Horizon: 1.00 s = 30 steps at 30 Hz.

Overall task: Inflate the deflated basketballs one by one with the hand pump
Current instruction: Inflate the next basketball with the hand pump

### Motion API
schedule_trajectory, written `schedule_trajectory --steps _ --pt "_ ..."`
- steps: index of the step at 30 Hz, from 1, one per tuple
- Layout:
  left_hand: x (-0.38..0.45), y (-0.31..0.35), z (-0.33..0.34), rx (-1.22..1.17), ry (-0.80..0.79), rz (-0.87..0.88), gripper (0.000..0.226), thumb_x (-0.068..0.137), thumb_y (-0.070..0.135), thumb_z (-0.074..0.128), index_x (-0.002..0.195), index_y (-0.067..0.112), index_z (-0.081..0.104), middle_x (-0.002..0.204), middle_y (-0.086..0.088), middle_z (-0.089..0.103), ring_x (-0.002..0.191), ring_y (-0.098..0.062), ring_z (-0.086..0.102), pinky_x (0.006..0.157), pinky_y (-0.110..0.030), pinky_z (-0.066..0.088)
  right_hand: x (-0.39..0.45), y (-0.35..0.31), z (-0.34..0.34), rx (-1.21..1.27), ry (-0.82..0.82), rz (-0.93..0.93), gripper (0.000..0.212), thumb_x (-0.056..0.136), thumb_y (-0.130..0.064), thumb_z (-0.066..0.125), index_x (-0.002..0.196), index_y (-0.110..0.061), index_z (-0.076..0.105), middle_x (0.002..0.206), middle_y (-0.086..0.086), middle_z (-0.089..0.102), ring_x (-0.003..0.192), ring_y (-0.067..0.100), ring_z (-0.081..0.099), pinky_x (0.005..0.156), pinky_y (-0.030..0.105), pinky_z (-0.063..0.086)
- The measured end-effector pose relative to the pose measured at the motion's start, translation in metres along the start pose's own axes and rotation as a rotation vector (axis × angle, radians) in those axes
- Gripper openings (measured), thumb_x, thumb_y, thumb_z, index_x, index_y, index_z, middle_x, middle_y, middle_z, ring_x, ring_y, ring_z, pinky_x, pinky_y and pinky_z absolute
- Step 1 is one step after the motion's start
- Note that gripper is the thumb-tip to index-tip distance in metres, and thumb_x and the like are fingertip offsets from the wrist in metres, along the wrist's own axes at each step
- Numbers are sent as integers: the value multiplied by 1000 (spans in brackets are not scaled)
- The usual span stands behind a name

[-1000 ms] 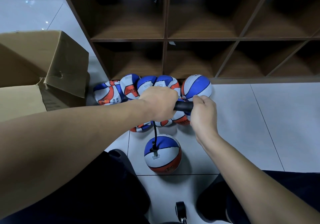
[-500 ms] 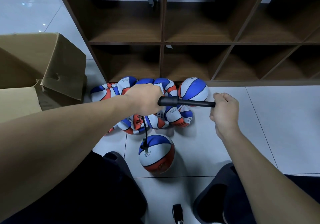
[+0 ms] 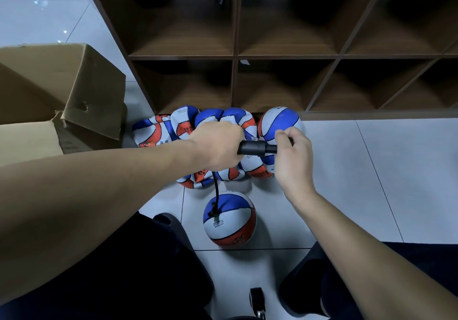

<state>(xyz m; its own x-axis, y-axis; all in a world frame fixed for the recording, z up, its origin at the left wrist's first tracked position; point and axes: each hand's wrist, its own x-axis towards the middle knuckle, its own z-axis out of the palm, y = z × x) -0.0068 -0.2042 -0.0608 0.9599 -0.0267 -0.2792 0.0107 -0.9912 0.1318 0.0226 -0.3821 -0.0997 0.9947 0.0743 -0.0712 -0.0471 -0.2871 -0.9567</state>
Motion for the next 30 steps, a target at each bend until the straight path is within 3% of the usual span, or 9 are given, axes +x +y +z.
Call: schedule_trajectory --steps 8,13,16,19,22,26,30 --pt "7 5 0 43 19 48 13 96 30 61 85 26 64 72 1 64 64 -19 62 53 -30 42 -3 -6 6 13 -62 75 36 100 -29 53 64 -31 47 64 -10 45 70 23 47 68 50 53" --pt "16 -1 -6 -80 65 83 17 92 30 63 77 23 64 67 0 62 62 -22 63 52 -32 45 9 -23 -2 -26 -32 -34 32 101 -27 55 70 -21 49 59 -12 45 63 17 46 62 34 44" --pt "19 -8 -5 -72 62 70 25 94 33 62 71 23 60 62 2 58 56 -20 56 51 -31 40 24 -18 -15 -89 -17 4 31 97 -21 58 68 -19 50 53 -13 44 54 12 42 54 28 41" --pt "19 -25 0 -52 -11 28 29 96 34 61 70 24 56 60 2 57 55 -21 55 51 -36 45 37 -2 -38 4 -6 150 35 91 -23 58 61 -21 41 54 -5 30 53 22 27 52 32 24" --pt "17 -38 2 -50 -62 -11 29 99 41 61 74 26 61 68 0 65 61 -23 63 60 -42 55 42 6 -53 124 -16 227 44 98 -19 60 68 -23 28 62 1 19 53 20 15 51 30 15" --pt "17 -38 1 -75 -68 -30 28 98 43 63 76 26 64 73 0 67 66 -24 66 61 -41 55 42 5 -52 149 10 225 45 100 -17 60 67 -23 30 63 2 19 54 21 15 49 29 16" --pt "15 -20 -1 -85 -27 -24 24 94 29 66 73 24 57 64 1 57 56 -20 54 52 -34 44 36 -2 -34 77 79 166 30 89 -25 53 71 -14 33 69 8 24 67 34 20 58 44 22"
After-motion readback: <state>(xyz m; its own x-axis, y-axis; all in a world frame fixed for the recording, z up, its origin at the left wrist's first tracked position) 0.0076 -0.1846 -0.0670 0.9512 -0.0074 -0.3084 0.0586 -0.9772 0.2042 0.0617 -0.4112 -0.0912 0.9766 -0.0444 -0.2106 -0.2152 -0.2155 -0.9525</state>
